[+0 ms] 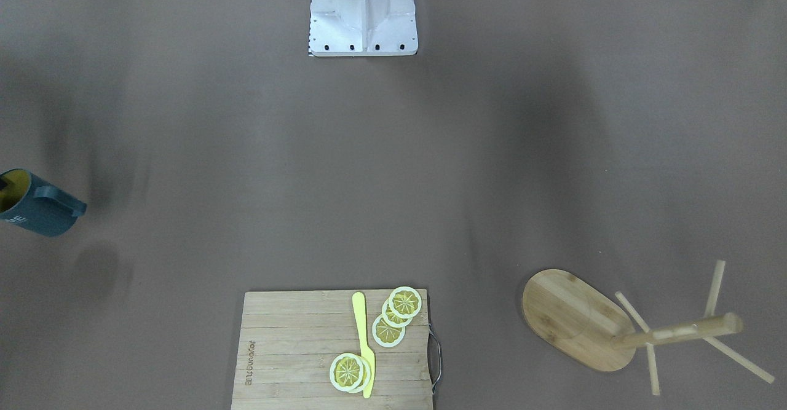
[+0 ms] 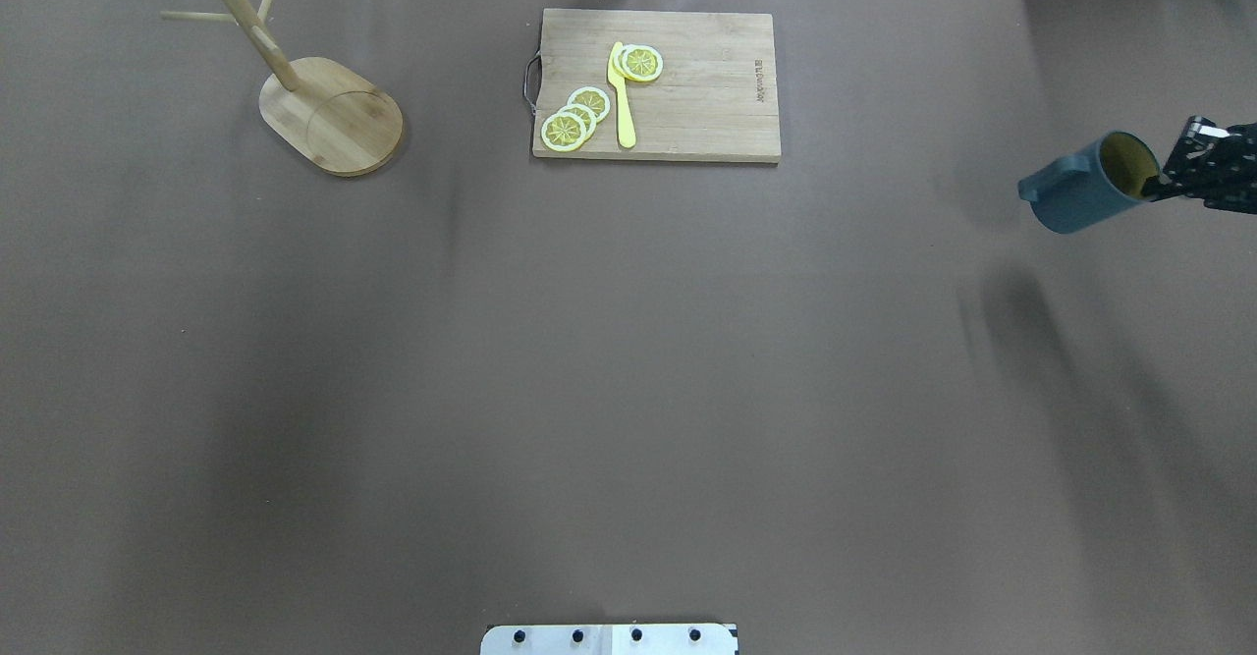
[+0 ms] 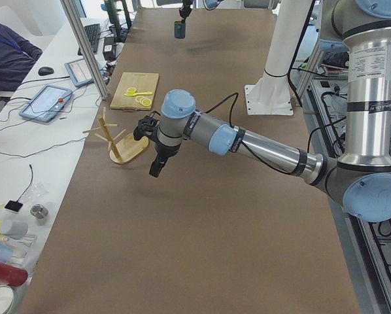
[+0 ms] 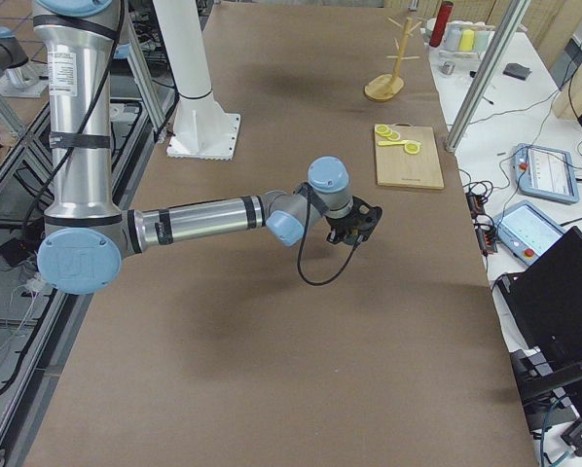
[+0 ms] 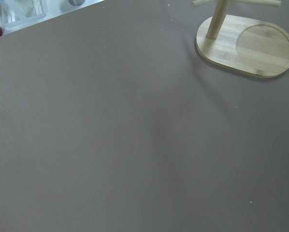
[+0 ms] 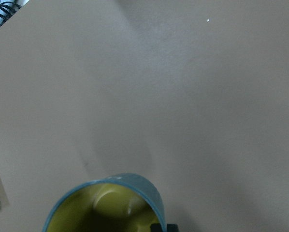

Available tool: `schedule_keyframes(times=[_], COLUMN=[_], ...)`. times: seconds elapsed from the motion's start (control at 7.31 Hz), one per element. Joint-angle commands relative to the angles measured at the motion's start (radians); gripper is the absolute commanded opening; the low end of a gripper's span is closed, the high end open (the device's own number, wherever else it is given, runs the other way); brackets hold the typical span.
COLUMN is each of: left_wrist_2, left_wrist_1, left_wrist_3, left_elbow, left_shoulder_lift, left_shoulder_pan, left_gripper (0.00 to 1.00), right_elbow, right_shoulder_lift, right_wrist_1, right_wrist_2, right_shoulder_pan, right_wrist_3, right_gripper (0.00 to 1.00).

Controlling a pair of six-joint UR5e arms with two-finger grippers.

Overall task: Hang cup on storage rack
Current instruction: 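Carry the blue mug with the right gripper toward the table center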

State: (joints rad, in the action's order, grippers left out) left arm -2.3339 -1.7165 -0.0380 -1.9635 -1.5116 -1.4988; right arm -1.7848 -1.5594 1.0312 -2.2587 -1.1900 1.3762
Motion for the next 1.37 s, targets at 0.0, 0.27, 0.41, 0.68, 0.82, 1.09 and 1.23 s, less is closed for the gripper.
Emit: schedule_keyframes(times=[0.0,0.27,0.41,0.68,0.82,1.09,1.23], left_wrist_2=[-0.015,-0.015,-0.015,-0.021,-0.021,-0.021,-0.021], left_wrist_1=[0.0,0.0,-0.002,-0.002,0.0,0.0,0.0], left_wrist_3=[-0.006,-0.005,-0.005,-0.006,-0.006,-0.006,-0.006], left_elbow=[0.001,0.003,0.008,0.008,0.009,0.012,0.018], left_shoulder_lift=[0.001,0.001,-0.001,0.001,0.001,0.001,0.001], left_shoulder_pan=[0.0,0.0,0.0,0.0,0.0,0.0,0.0], left_gripper=[0.99,0.99,0.99,0.99,0.99,0.99,0.99], right_elbow=[-0.131,-0.14,-0.137,-0.125,-0.093,0.052,0.135], right_shoulder_lift=[0.153,0.328,0.435,0.543,0.596,0.744,0.812], right_wrist_1=[0.326,0.505,0.632,0.698,0.72,0.751,0.751], right_wrist_2=[0.115,0.255,0.325,0.384,0.419,0.441,0.476], right_shoulder_pan=[0.126,0.293,0.376,0.473,0.521,0.59,0.625], right_wrist_3=[0.159,0.348,0.451,0.616,0.677,0.8,0.852], right_gripper=[0.0,0.0,0.0,0.0,0.0,0.0,0.0])
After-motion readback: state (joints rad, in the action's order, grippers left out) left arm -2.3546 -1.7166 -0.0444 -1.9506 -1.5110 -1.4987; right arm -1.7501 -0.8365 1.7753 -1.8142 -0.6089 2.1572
